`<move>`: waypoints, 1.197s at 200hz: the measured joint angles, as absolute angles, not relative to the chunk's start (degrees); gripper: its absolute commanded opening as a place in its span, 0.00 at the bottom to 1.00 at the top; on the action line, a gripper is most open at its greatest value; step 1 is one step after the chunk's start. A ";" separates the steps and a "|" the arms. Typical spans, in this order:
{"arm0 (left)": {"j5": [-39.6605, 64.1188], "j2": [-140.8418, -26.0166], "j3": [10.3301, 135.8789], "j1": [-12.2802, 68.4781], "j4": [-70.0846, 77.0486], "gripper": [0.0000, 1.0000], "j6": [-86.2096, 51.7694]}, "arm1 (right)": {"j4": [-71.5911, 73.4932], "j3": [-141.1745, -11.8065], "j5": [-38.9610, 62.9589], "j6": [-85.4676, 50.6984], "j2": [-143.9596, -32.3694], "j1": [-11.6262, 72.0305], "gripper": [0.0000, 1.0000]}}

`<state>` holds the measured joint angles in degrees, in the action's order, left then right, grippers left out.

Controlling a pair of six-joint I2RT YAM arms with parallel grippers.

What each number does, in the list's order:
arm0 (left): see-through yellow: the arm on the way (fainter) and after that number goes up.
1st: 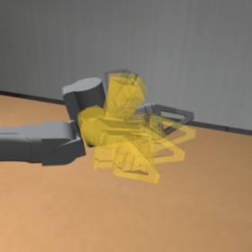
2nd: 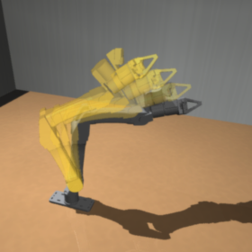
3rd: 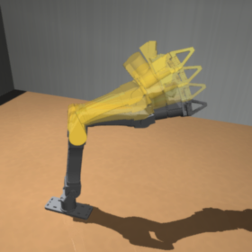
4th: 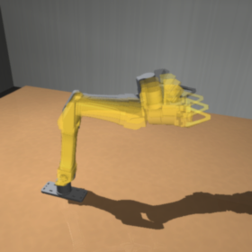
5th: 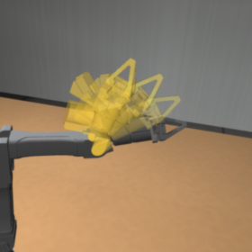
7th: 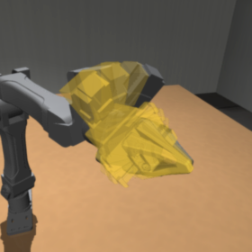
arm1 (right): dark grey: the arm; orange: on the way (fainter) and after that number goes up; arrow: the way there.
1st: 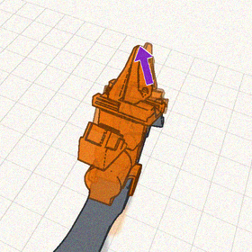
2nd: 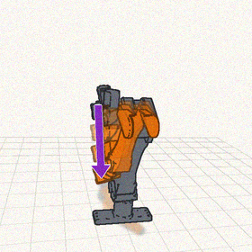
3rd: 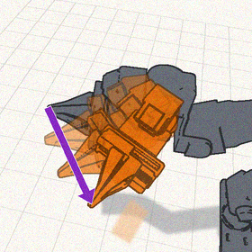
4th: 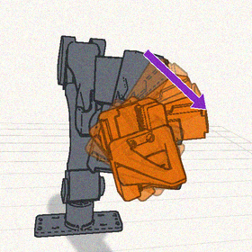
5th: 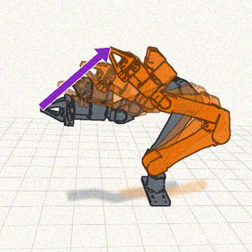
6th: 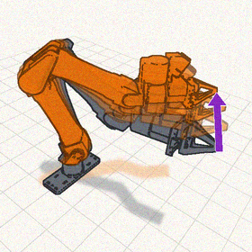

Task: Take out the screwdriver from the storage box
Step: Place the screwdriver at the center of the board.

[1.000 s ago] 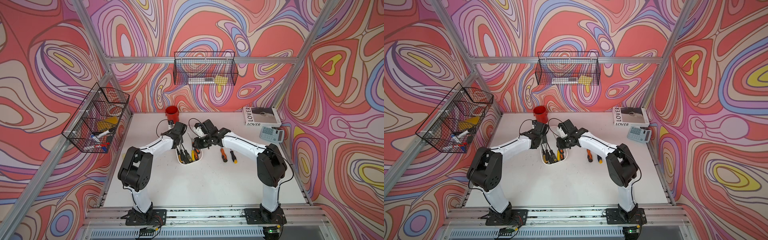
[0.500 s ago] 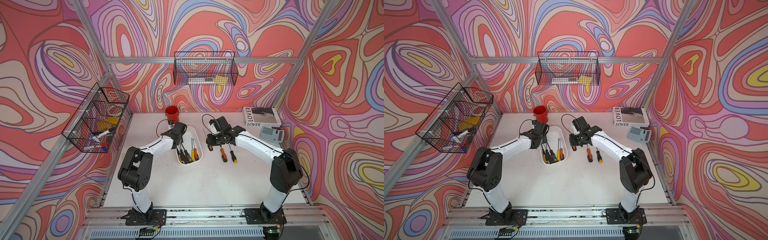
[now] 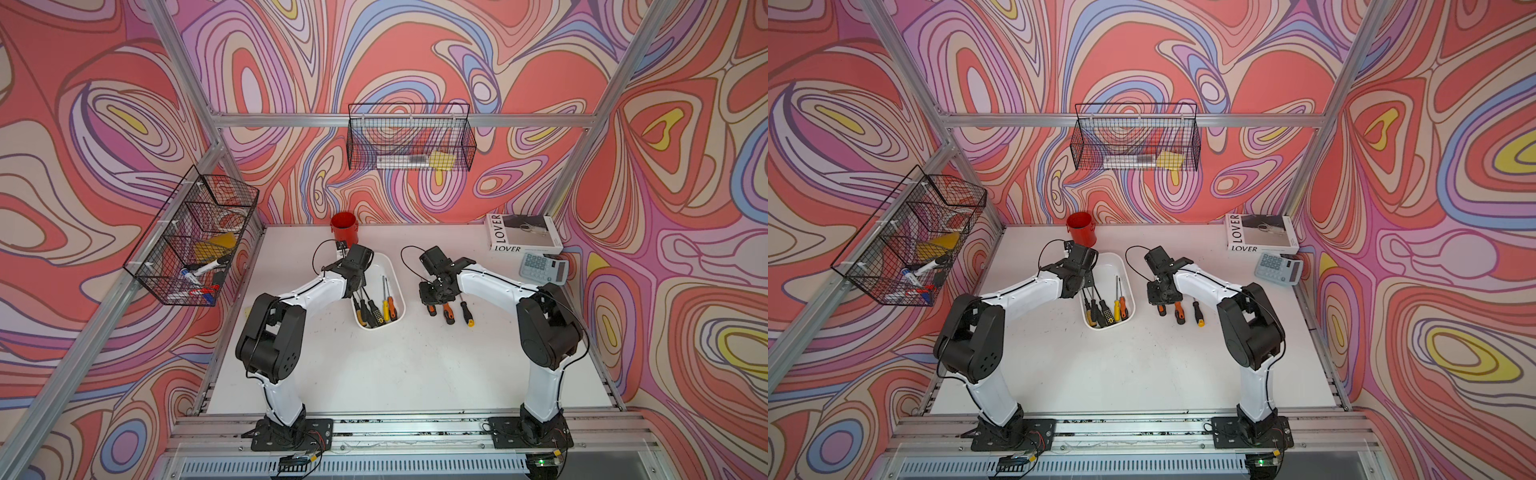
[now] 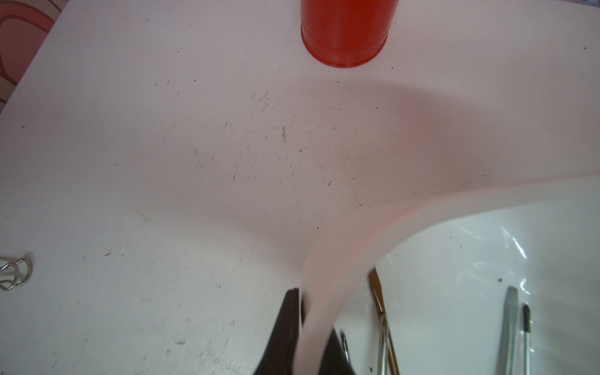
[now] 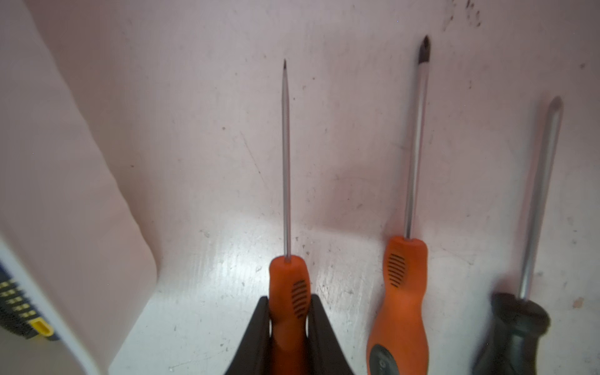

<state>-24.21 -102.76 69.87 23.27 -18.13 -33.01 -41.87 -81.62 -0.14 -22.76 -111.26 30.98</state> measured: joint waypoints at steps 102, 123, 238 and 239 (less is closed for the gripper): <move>-24.21 -102.76 69.78 23.27 -18.11 0.00 -32.99 | -39.83 -78.02 -0.89 -23.64 -113.43 30.98 0.00; -24.21 -102.63 69.69 23.27 -18.11 0.00 -33.01 | -39.27 -77.84 -0.91 -23.68 -113.51 30.98 0.00; -24.23 -102.43 69.60 23.27 -18.11 0.00 -33.01 | -38.39 -77.93 -2.02 -24.38 -114.24 31.09 0.62; -24.21 -102.43 69.60 23.27 -18.11 0.00 -33.01 | -38.39 -77.93 -2.04 -24.32 -114.24 31.09 0.63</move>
<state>-24.21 -102.43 69.60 23.27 -18.11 -33.01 -38.39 -77.93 -2.04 -24.32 -114.24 31.09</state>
